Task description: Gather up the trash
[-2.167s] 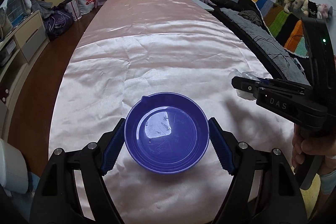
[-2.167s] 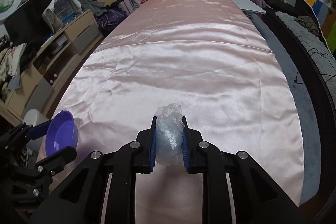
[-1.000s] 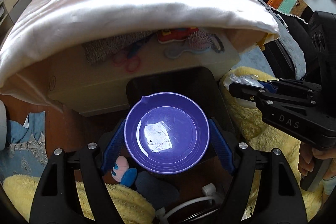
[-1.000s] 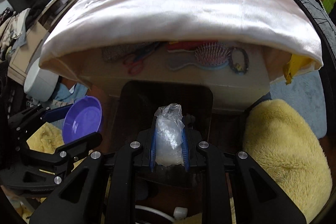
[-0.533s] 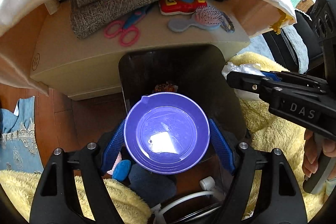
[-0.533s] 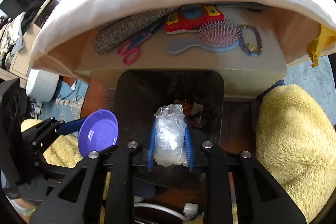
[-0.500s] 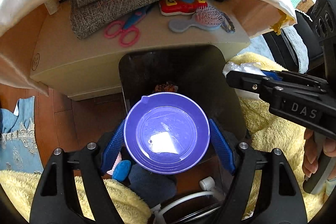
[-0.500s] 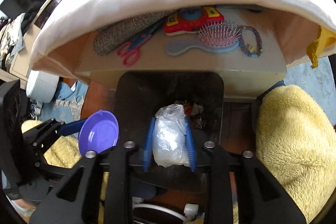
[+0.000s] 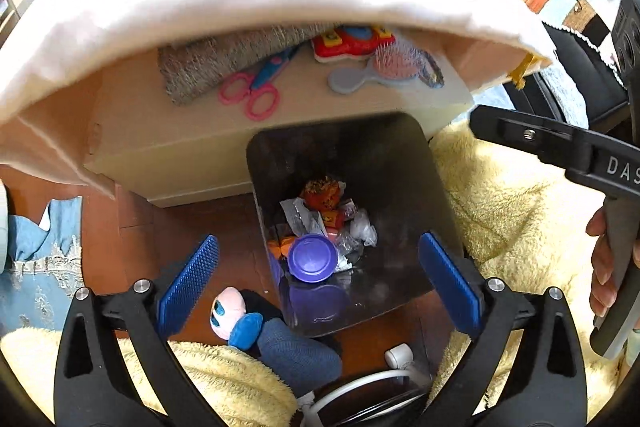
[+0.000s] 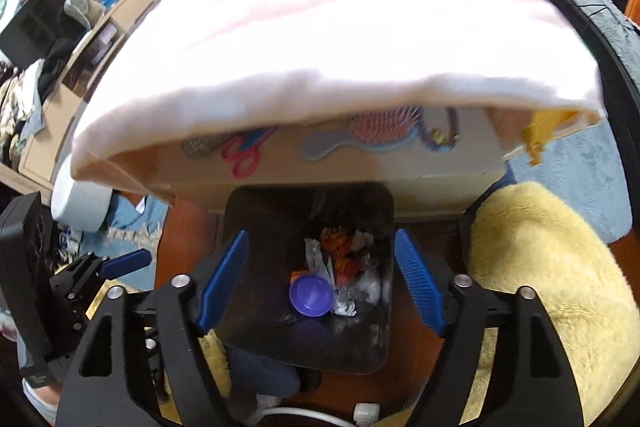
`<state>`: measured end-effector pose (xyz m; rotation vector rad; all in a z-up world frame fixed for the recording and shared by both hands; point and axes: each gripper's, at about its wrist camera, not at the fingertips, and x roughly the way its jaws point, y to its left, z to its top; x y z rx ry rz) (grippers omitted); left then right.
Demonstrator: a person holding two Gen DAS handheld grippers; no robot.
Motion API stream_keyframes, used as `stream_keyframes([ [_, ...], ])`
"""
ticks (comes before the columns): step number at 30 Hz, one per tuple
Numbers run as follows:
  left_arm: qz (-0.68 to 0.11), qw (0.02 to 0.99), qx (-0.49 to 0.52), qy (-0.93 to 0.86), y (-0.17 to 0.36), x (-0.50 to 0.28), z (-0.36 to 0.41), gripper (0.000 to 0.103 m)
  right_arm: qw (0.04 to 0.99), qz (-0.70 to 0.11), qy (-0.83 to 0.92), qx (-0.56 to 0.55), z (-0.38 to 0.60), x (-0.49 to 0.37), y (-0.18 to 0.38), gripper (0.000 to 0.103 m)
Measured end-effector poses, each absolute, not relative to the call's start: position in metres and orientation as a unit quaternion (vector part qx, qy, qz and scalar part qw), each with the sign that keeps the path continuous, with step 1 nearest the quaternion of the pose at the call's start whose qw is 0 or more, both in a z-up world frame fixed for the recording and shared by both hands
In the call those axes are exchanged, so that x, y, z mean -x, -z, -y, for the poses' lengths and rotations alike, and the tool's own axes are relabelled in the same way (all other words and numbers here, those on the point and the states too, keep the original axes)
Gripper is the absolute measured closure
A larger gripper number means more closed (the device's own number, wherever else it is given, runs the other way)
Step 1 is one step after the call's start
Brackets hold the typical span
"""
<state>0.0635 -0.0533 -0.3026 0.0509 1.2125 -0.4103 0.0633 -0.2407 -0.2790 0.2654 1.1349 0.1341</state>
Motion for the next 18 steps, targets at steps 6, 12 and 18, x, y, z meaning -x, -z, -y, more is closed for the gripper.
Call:
stream_keyframes([
  [6,-0.526,0.835,-0.017,0.160,0.255,-0.051,0.032,0.008,0.855,-0.497,-0.057,-0.135,0.250,-0.045,0.241,0.003],
  [12,-0.452,0.882,-0.016,0.130,0.181,-0.030,0.008,0.008,0.892,-0.436,-0.047,-0.109,0.248,-0.020,0.184,0.003],
  [18,-0.364,0.925,-0.009,0.111,0.102,-0.011,-0.009,0.008,0.913,-0.359,-0.071,-0.184,0.258,0.000,0.124,0.003],
])
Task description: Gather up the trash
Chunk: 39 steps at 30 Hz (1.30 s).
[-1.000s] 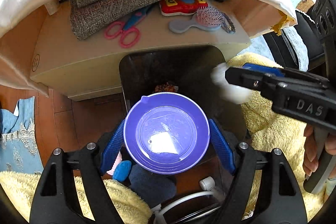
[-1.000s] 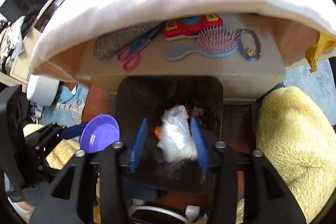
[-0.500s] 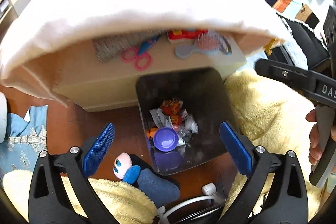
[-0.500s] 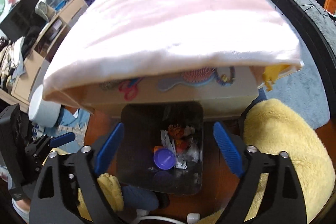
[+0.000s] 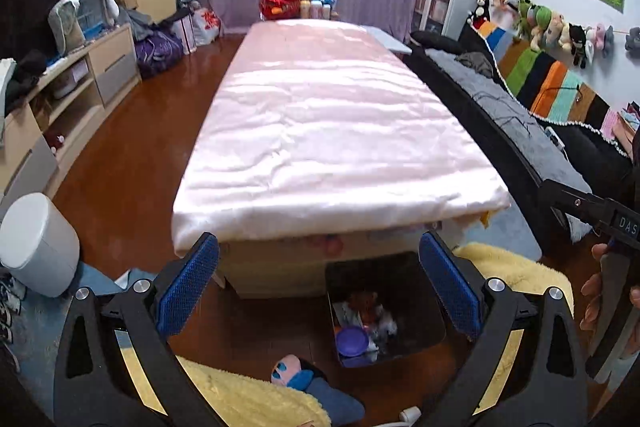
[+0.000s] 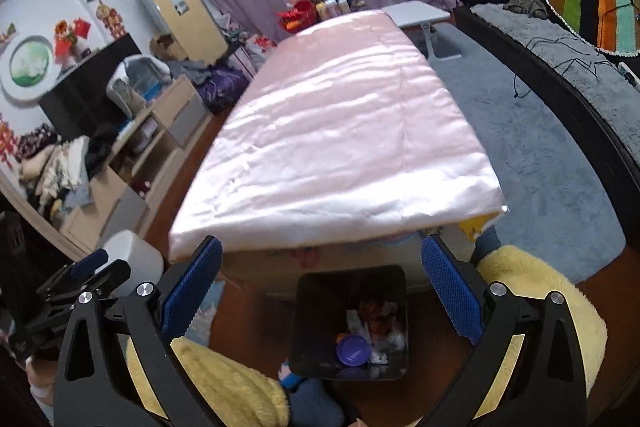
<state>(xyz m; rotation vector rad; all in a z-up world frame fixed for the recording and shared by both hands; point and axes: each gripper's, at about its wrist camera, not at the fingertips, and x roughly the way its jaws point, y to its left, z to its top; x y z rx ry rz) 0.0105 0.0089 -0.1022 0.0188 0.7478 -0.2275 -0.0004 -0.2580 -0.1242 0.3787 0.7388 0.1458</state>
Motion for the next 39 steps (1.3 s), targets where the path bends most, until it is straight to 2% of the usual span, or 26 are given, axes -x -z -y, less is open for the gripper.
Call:
stream_keyframes([
  [7,-0.292,0.952,-0.017,0.091,0.039,0.010,-0.011,0.008,0.950,-0.283,-0.018,-0.130,0.258,0.024,0.071,0.003],
  [12,-0.266,0.959,-0.024,0.093,0.019,0.025,-0.008,0.008,0.960,-0.264,0.032,-0.092,0.259,0.035,0.056,0.003],
  [19,-0.236,0.968,-0.013,0.082,0.002,0.034,-0.009,0.008,0.976,-0.208,0.054,-0.036,0.241,0.058,0.026,0.003],
  [26,-0.215,0.974,-0.014,0.073,-0.011,0.039,-0.009,0.008,0.984,-0.166,0.054,-0.024,0.235,0.068,0.006,0.003],
  [39,-0.199,0.978,-0.010,0.069,-0.019,0.043,-0.010,0.008,0.985,-0.159,0.061,-0.012,0.228,0.066,-0.001,0.003],
])
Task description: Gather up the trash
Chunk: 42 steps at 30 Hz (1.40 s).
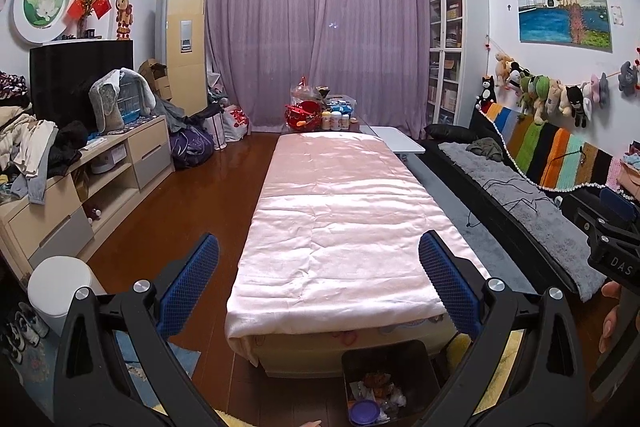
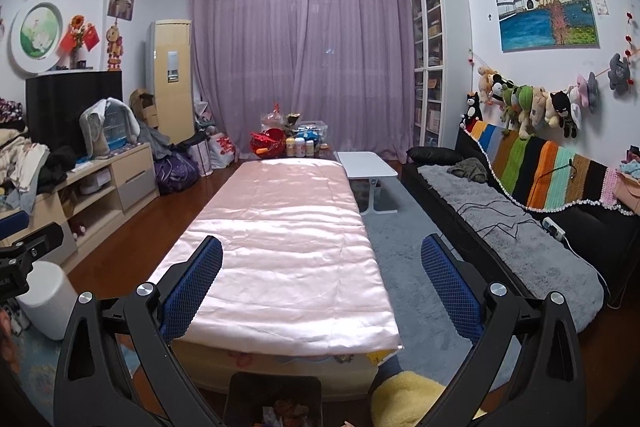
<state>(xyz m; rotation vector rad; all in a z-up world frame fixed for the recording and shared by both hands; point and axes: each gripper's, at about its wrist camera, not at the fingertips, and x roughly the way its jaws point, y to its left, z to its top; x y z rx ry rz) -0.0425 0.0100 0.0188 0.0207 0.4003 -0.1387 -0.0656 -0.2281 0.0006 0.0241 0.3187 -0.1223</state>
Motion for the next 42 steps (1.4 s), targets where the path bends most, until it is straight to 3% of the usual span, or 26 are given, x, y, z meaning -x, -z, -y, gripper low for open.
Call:
stream_keyframes([
  [42,-0.193,0.978,-0.010,0.074,-0.018,0.046,-0.007,0.008,0.984,-0.165,0.061,-0.016,0.218,0.065,-0.001,0.003],
])
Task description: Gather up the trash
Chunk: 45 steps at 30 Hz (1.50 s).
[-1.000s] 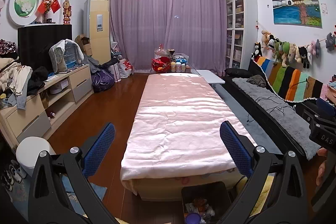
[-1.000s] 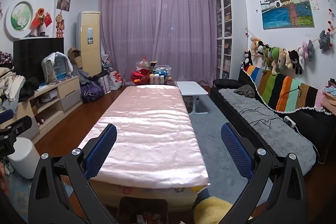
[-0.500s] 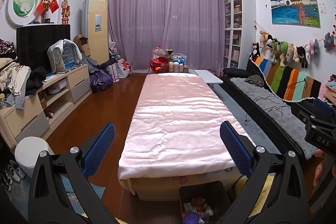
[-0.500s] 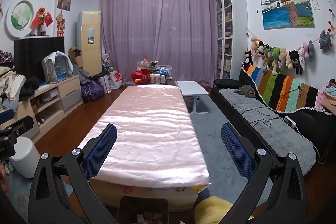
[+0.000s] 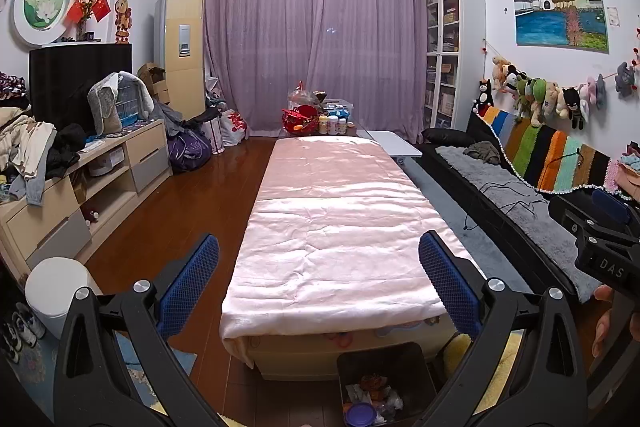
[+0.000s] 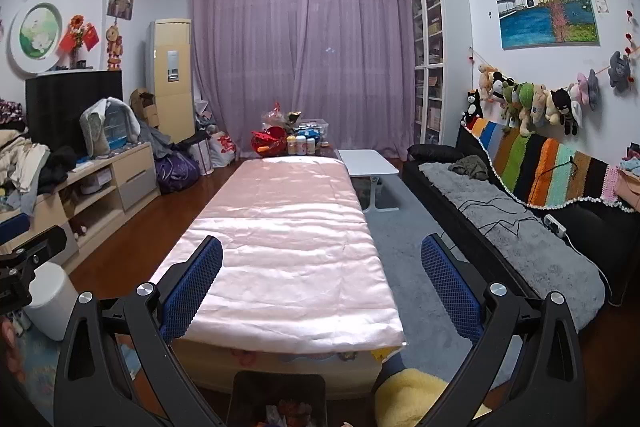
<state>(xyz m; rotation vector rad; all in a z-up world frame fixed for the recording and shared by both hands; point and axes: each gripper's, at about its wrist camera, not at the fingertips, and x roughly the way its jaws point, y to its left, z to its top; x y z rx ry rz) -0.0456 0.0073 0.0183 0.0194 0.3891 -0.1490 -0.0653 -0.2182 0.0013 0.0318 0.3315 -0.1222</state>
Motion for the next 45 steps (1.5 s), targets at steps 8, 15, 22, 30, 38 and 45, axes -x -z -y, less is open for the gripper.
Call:
stream_keyframes([
  [8,-0.195,0.978,-0.007,0.072,-0.0178,0.0455,-0.0098,0.008,0.984,-0.168,0.058,-0.015,0.2180,0.0645,0.0004,0.003],
  [15,-0.195,0.978,-0.007,0.071,-0.0177,0.0451,-0.0101,0.008,0.984,-0.169,0.057,-0.013,0.2168,0.0654,-0.0014,0.003],
  [22,-0.194,0.978,-0.006,0.072,-0.0176,0.0454,-0.0099,0.008,0.984,-0.166,0.059,-0.017,0.2168,0.0666,-0.0033,0.003],
  [30,-0.193,0.979,-0.006,0.071,-0.0172,0.0454,-0.0101,0.008,0.984,-0.166,0.059,-0.018,0.2177,0.0665,-0.0032,0.003],
  [38,-0.194,0.978,-0.006,0.071,-0.0168,0.0453,-0.0101,0.008,0.984,-0.166,0.059,-0.018,0.2181,0.0664,-0.0032,0.003],
  [45,-0.194,0.978,-0.006,0.072,-0.0170,0.0457,-0.0097,0.008,0.984,-0.166,0.059,-0.018,0.2183,0.0665,-0.0030,0.003],
])
